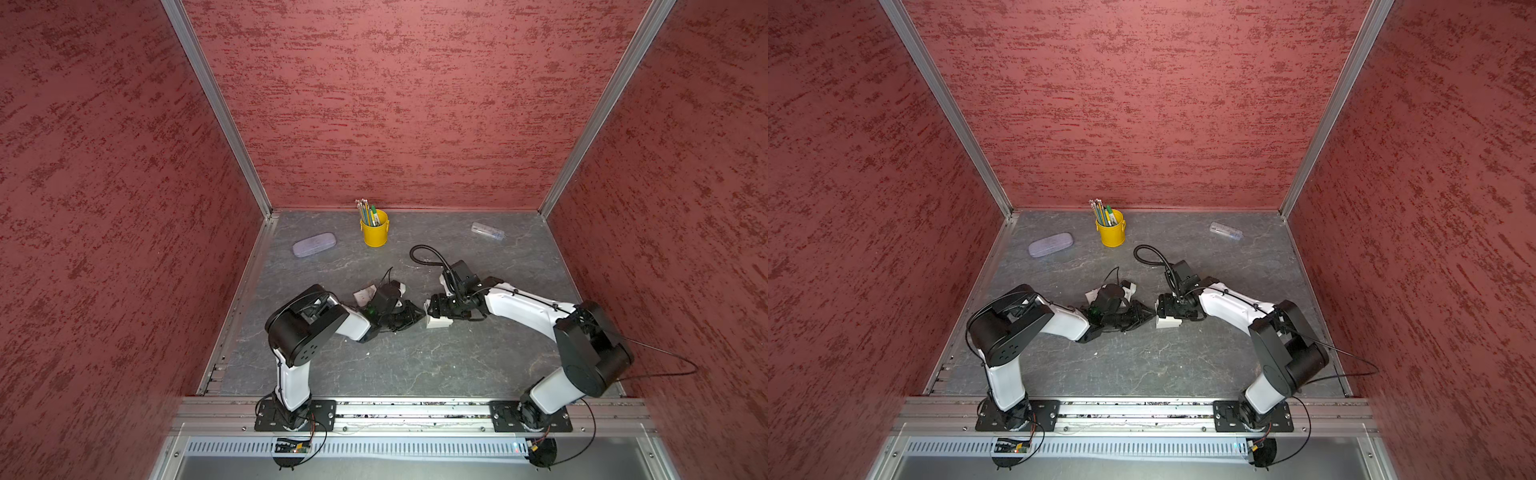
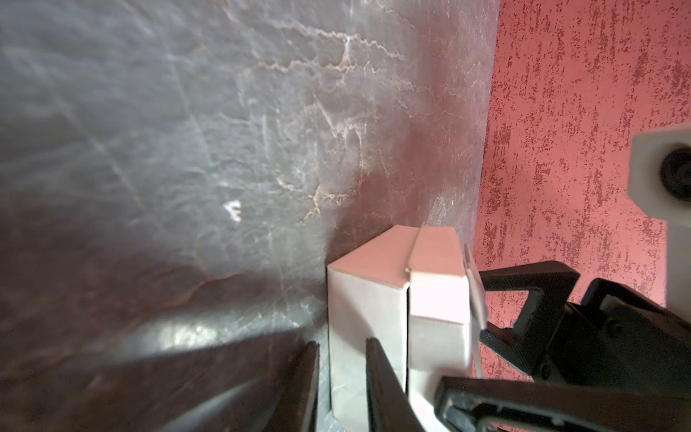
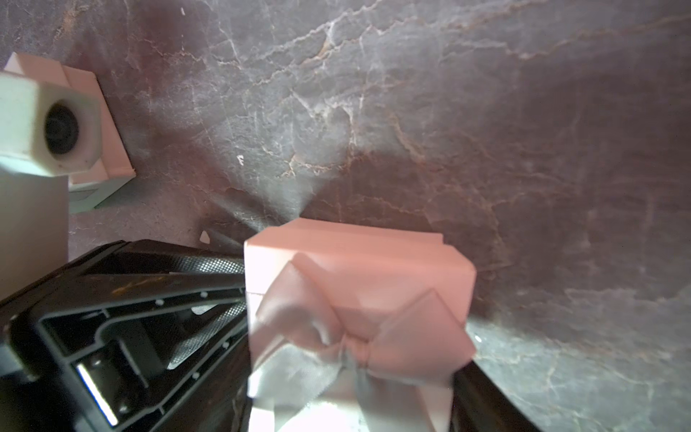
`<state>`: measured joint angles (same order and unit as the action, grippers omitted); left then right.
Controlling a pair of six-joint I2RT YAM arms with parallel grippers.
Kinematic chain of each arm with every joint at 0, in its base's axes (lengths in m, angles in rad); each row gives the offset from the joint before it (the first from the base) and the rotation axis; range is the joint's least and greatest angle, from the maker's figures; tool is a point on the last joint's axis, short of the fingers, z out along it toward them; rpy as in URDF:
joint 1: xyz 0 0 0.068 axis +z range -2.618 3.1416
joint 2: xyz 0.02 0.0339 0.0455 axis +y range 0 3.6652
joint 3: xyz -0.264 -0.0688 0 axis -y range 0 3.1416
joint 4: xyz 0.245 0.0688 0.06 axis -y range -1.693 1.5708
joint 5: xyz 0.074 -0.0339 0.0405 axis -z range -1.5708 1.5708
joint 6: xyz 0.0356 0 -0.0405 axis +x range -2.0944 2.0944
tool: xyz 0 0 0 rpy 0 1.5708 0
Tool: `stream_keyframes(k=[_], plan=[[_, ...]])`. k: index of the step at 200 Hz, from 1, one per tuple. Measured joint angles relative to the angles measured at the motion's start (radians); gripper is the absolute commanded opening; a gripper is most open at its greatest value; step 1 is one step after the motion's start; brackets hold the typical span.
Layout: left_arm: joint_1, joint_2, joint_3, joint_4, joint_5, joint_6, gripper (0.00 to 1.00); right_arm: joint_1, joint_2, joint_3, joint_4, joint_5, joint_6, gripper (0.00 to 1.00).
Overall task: Take the necklace out of the lift-off lid jewelry box
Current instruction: Close the lid on the jewelry box.
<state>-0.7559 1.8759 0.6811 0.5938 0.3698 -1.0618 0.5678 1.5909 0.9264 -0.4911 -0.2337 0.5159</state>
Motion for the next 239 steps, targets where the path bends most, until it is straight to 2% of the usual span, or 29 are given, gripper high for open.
stream_keyframes(k=[130, 239], plan=[[-0.003, 0.0, 0.0, 0.001, -0.006, -0.004, 0.24, -0.015, -0.005, -0.018, 0.034, -0.052, -0.005, 0.73], [-0.005, 0.0, 0.0, 0.002, -0.009, -0.004, 0.24, 0.001, 0.028, 0.005, 0.015, -0.027, -0.088, 0.73]])
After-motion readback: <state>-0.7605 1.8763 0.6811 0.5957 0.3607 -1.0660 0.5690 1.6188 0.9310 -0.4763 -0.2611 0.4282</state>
